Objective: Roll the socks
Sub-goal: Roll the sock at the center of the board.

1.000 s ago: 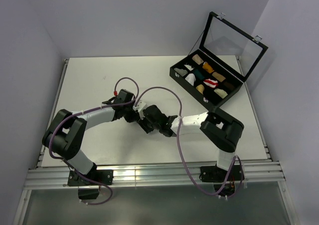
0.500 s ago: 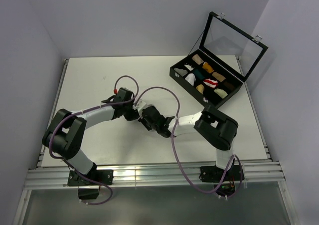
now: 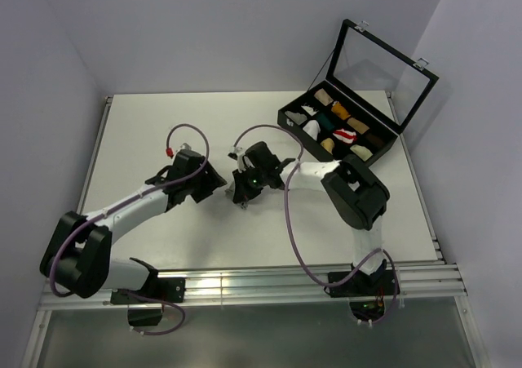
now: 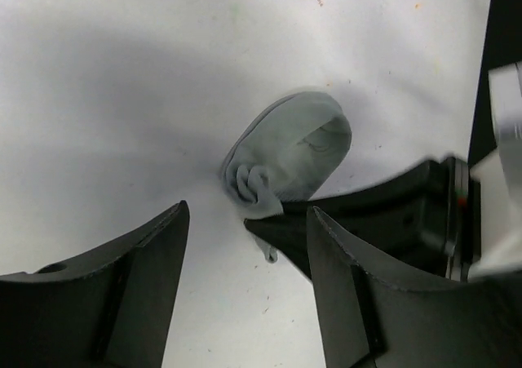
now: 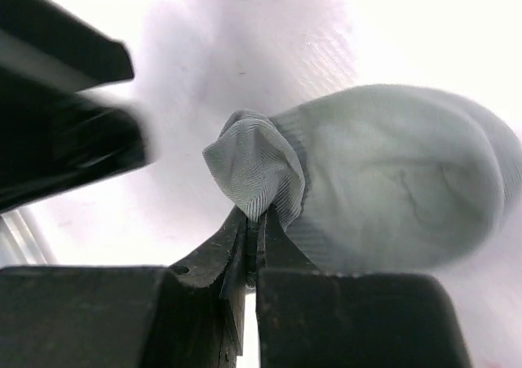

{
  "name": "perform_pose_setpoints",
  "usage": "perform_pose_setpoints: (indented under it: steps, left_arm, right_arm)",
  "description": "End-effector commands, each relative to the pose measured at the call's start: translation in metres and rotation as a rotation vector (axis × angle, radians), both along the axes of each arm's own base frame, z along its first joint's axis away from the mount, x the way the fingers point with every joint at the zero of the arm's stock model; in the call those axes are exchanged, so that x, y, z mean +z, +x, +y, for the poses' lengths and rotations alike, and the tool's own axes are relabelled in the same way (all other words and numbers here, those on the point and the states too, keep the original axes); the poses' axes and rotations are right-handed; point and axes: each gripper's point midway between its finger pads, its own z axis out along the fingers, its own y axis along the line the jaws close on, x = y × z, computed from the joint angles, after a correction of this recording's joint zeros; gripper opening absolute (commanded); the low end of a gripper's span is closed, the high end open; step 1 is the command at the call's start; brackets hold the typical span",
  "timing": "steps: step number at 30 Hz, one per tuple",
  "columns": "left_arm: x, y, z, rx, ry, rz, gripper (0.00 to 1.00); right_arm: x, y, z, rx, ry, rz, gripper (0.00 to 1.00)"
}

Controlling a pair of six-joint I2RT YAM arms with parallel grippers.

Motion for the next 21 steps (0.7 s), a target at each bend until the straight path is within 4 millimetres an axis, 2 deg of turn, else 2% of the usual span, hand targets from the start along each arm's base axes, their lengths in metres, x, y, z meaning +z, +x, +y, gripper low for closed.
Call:
perform_pose_setpoints:
  steps: [1,3,11,14,15,21]
  left_arm:
    - [0.004,-0.006,0.007,0.054,-0.037,-0.043,0.65]
    - [0.004,-0.011,0.007,0.049,-0.058,-0.051,0.65]
    - [-0.013,-0.018,-0.006,0.005,-0.104,-0.028,0.64]
    - [-0.025,-0.019,-0.012,-0.008,-0.101,0.014,0.63]
    - [-0.025,-0.014,-0.016,-0.01,-0.113,0.001,0.61]
    - [-0.034,-0.015,-0.024,-0.031,-0.099,0.028,0.54]
  right_arm:
    - [0.004,-0.033,0.005,0.071,0.07,0.317,0.0]
    - [0.011,-0.034,0.012,0.079,0.128,0.396,0.0]
    - [-0.004,-0.017,0.005,-0.02,0.218,0.593,0.0]
    - [-0.007,-0.014,0.002,-0.044,0.229,0.622,0.0]
    - [-0.01,-0.014,0.002,-0.047,0.226,0.63,0.0]
    - [-0.018,-0.013,0.0,-0.065,0.217,0.649,0.0]
